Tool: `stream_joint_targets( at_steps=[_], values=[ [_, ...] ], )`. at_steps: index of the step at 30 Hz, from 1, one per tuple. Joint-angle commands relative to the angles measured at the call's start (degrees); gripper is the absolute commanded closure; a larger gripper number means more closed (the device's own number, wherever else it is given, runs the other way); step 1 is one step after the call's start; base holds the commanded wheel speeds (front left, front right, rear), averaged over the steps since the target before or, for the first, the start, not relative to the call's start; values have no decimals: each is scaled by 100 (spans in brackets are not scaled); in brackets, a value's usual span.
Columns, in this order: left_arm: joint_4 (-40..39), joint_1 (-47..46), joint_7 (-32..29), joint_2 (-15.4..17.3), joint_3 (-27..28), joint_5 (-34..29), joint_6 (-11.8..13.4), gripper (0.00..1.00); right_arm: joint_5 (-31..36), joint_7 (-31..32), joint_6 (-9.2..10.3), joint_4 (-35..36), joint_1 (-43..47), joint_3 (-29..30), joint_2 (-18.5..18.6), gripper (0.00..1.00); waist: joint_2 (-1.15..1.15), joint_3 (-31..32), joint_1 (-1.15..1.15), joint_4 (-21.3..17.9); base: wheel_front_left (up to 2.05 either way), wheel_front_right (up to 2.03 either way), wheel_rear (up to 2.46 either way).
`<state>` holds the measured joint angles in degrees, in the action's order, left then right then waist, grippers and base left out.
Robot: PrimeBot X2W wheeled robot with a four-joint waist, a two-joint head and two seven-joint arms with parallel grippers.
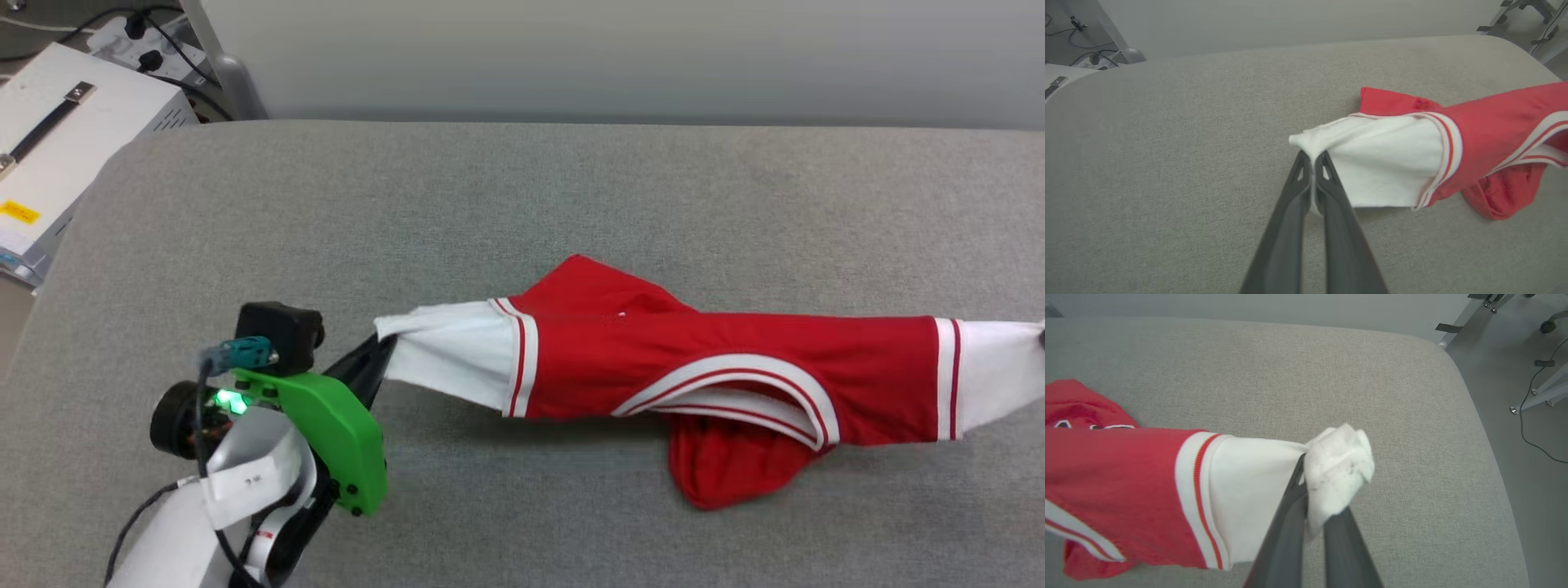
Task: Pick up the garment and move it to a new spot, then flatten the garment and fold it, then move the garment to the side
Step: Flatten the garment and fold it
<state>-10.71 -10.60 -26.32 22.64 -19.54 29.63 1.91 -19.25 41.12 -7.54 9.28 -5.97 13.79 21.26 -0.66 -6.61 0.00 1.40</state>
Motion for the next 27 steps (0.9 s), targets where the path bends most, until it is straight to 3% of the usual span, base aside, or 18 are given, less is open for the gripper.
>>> stream_joint_targets(
  at_steps=[1,10,27],
  values=[
    [-213,27,-15,95,116,62,65,100,-28,3,5,-4,-156,18,102,100,66,269,0,47,0,0,0],
    [-1151,-453,-118,394,770,301,169,100,-218,82,5,63,-982,-63,432,100,66,574,0,-67,0,0,0],
    [-1413,-1771,127,646,1577,371,277,100,-544,-467,5,-319,-2744,-208,483,100,66,658,0,-270,0,0,0]
  ],
)
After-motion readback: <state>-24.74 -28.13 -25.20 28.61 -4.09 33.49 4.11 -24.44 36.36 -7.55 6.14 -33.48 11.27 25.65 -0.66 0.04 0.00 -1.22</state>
